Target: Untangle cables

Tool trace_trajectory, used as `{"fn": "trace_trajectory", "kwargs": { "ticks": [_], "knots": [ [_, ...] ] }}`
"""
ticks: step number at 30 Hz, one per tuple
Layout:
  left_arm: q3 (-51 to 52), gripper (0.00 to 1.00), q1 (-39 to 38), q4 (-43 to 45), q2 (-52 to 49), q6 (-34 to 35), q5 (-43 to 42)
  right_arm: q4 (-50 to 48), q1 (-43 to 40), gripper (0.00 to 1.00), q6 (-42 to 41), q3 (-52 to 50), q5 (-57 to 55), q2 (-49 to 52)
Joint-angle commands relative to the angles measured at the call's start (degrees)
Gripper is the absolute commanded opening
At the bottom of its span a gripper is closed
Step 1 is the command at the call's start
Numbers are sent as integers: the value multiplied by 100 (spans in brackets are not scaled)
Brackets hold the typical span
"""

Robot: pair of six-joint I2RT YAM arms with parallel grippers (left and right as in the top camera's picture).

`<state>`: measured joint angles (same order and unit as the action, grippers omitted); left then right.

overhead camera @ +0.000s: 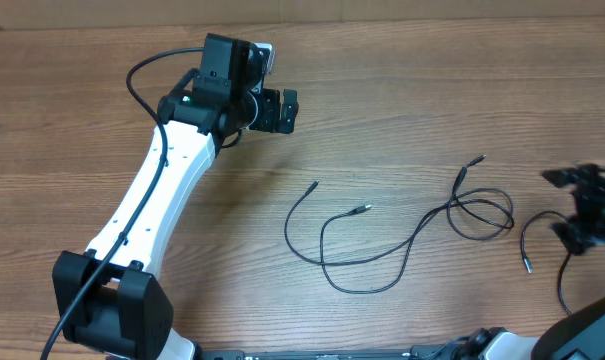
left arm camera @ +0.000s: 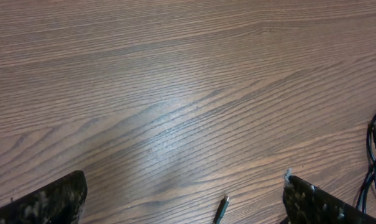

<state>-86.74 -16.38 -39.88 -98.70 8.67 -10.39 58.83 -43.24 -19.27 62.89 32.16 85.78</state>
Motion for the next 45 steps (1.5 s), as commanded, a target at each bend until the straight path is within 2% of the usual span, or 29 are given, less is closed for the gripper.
{"fn": "trace_trajectory", "kwargs": {
  "ticks": [1,11,13,25,34,38,41,43,45],
  "knots": [
    [-127,100,13,0,46,35,50,-42,726,100,-507,42,-280,-46],
    [-127,100,13,0,46,35,50,-354,3130,100,-649,-479,-951,-46],
    [-127,100,13,0,46,35,50,-525,3602,100,-968,-758,-962,-46],
    [-127,100,13,0,46,35,50,-1362,4833,100,-1506,-1617,-968,-46],
    [-127,100,13,0,46,35,50,-2404,4999,100,-1523,-2326,-984,-46],
    [-127,100,13,0,46,35,50,-2627,4999,91,-1523,-2422,-979,-46],
    [-127,100,13,0,46,35,50,-2627,4999,78,-1521,-2422,-951,-46],
    [-127,100,13,0,46,35,50,-2625,4999,66,-1523,-2422,-933,-46],
    [-127,100,13,0,46,35,50,-2634,4999,44,-1523,-2422,-870,-46]
  ]
}}
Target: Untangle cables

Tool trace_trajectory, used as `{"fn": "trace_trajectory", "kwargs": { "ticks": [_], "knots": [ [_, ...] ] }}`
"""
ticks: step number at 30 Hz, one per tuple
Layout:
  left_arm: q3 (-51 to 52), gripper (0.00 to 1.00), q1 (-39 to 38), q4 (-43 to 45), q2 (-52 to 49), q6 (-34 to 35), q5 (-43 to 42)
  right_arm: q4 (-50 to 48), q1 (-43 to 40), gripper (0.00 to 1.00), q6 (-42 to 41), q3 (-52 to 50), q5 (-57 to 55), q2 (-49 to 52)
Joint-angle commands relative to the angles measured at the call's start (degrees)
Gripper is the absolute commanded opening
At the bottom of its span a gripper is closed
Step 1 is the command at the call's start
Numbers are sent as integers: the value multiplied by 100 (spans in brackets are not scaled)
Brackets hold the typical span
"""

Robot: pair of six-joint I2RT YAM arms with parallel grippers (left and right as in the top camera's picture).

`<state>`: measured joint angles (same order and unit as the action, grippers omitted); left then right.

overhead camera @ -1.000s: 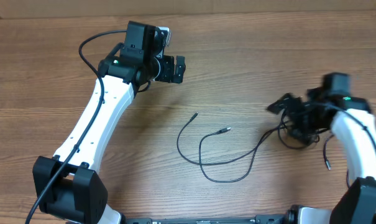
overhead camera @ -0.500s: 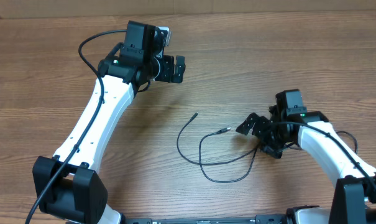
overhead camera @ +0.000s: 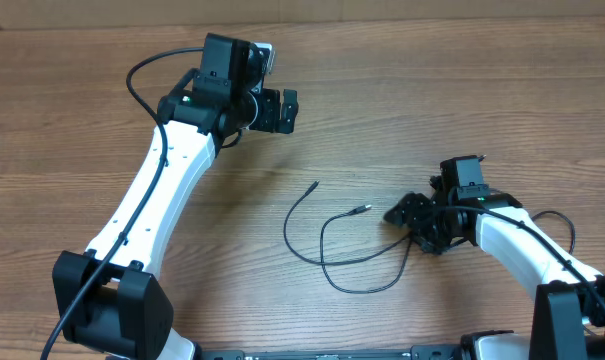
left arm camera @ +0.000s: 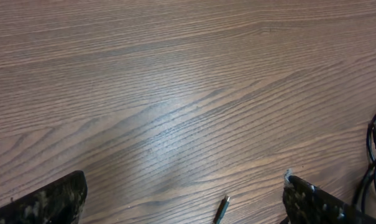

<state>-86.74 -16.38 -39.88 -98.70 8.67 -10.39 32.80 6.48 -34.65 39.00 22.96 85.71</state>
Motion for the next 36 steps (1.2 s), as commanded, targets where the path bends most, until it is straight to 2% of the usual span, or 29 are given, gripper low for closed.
{"fn": "trace_trajectory", "kwargs": {
  "ticks": [1,3,7,13,18,24,30,36],
  "knots": [
    [-127,100,13,0,46,35,50,-52,26,27,15,-33,140,-39],
    [-127,100,13,0,46,35,50,-120,26,4,15,-33,339,-39],
    [-127,100,13,0,46,35,50,-238,26,4,13,-9,584,-42],
    [-127,100,13,0,46,35,50,7,26,4,44,599,728,-83],
    [-127,100,13,0,46,35,50,70,26,4,31,1930,1147,-90],
    [-127,100,13,0,46,35,50,87,26,4,-118,3554,1095,-90],
    [-127,100,13,0,46,35,50,87,26,4,-116,5351,511,-90],
    [-127,100,13,0,46,35,50,-149,26,4,-111,6290,-61,-90]
  ]
}}
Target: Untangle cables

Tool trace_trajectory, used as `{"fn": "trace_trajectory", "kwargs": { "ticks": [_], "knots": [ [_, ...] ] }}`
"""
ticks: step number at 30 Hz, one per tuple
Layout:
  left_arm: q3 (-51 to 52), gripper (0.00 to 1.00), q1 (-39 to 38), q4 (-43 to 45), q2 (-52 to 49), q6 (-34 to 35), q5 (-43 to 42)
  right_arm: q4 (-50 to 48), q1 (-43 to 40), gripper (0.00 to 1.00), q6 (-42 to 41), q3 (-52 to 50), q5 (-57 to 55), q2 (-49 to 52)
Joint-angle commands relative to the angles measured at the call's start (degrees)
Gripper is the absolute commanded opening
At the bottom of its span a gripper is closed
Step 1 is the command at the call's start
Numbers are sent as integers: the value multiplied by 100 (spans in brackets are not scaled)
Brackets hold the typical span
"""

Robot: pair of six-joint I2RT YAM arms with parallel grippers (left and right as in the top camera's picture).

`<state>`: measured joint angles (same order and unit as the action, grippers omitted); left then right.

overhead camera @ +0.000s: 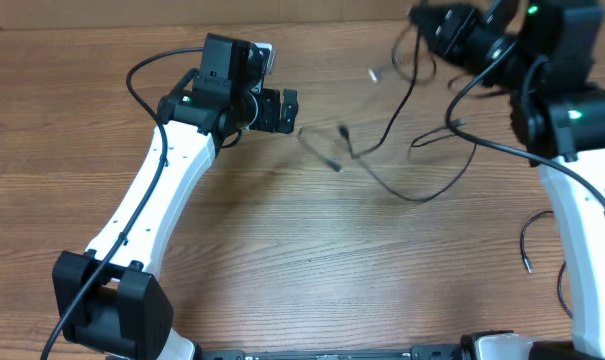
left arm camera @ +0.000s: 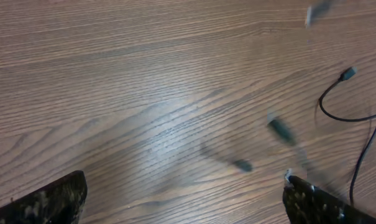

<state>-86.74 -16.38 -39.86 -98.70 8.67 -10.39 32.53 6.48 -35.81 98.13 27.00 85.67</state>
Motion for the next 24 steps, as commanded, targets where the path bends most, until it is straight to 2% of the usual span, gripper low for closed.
{"fn": "trace_trajectory", "kwargs": {
  "ticks": [1,5,8,12,16,19,24],
  "knots": [
    [-127,100,13,-2,46,35,50,-295,26,4,4,466,-544,-85],
    [-127,100,13,-2,46,35,50,-1126,26,4,348,525,-807,-85],
    [-127,100,13,-2,46,35,50,-1427,26,4,769,525,-1419,-85],
    [-127,100,13,-2,46,35,50,-1565,26,4,1349,525,-2756,-85],
    [-127,100,13,-2,46,35,50,-1565,13,4,2124,522,-4771,-74],
    [-127,100,13,-2,46,35,50,-1423,15,4,2811,522,-5574,-72],
    [-127,100,13,-2,46,35,50,-1187,-186,4,3036,490,-6826,-11]
  ]
}}
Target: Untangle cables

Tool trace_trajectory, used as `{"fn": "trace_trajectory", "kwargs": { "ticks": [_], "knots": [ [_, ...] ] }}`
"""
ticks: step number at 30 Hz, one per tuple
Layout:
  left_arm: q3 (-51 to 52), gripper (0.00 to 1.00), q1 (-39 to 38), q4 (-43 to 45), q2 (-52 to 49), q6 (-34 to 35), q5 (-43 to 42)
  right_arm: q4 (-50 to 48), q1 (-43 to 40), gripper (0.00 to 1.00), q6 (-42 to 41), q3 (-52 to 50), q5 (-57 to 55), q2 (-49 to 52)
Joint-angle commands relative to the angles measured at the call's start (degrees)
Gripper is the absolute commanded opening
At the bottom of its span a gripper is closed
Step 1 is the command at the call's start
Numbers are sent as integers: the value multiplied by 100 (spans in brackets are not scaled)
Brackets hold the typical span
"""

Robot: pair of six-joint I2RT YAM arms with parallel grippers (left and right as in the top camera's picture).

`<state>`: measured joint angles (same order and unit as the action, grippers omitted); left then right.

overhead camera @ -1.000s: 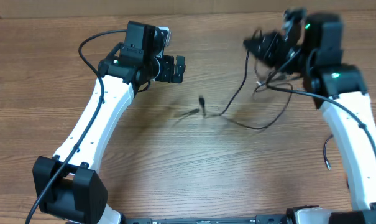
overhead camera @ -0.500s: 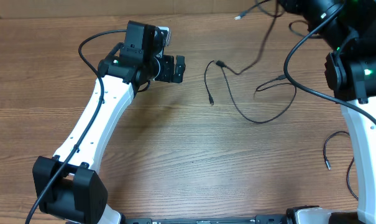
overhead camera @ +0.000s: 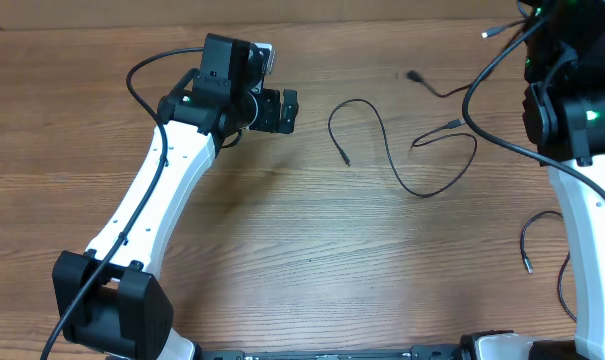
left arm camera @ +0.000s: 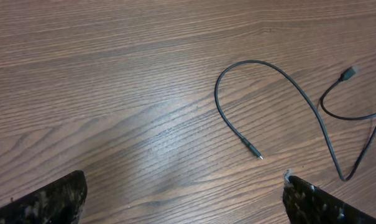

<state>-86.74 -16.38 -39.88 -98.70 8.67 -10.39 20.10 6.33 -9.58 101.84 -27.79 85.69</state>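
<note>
A thin black cable point(overhead camera: 423, 193) lies loosely curved on the wooden table; one plug end point(overhead camera: 345, 160) rests right of my left gripper point(overhead camera: 282, 110). The same cable point(left arm camera: 312, 106) and plug point(left arm camera: 256, 153) show in the left wrist view. A second strand point(overhead camera: 437, 92) rises from the table towards my right gripper point(overhead camera: 534, 18) at the top right edge, which holds it up; its fingers are mostly cut off. My left gripper point(left arm camera: 184, 205) stands wide open over bare wood, with nothing between its fingers.
Another black cable point(overhead camera: 527, 245) lies by the right arm's base at the lower right. The table's far edge point(overhead camera: 382, 22) runs close behind both grippers. The left arm point(overhead camera: 167, 190) crosses the left half of the table.
The cables were a blur in the air under my raised right gripper. Now that gripper is farther right at the top corner, and one cable lies spread on the table. My left arm has not moved.
The cables first lay tangled at the middle right, with my right gripper at the right edge. Then that gripper was down on the tangle. Later it was high at the far side with cables dangling, and now one lies spread there. My left gripper stayed open throughout.
</note>
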Motion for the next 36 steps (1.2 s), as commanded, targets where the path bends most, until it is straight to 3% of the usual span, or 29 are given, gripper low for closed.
{"fn": "trace_trajectory", "kwargs": {
  "ticks": [1,13,17,27,32,33,34,36],
  "knots": [
    [-127,100,13,0,46,35,50,87,-249,4,413,118,-1412,9],
    [-127,100,13,0,46,35,50,1298,-2236,4,33,118,-1152,636],
    [-127,100,13,0,46,35,50,1510,-2889,4,-7,118,-498,966],
    [-127,99,13,0,46,35,50,2855,-4376,4,-1370,118,1624,2033],
    [-127,100,13,0,46,35,50,3296,-4605,4,-1445,114,2000,2387],
    [-127,100,13,0,46,35,50,3427,-4616,8,-1445,114,2024,2439],
    [-127,100,13,0,46,35,50,3512,-4616,19,-1445,114,2048,2459],
    [-127,100,13,0,46,35,50,3685,-4616,69,-1443,114,2061,2472]
  ]
}}
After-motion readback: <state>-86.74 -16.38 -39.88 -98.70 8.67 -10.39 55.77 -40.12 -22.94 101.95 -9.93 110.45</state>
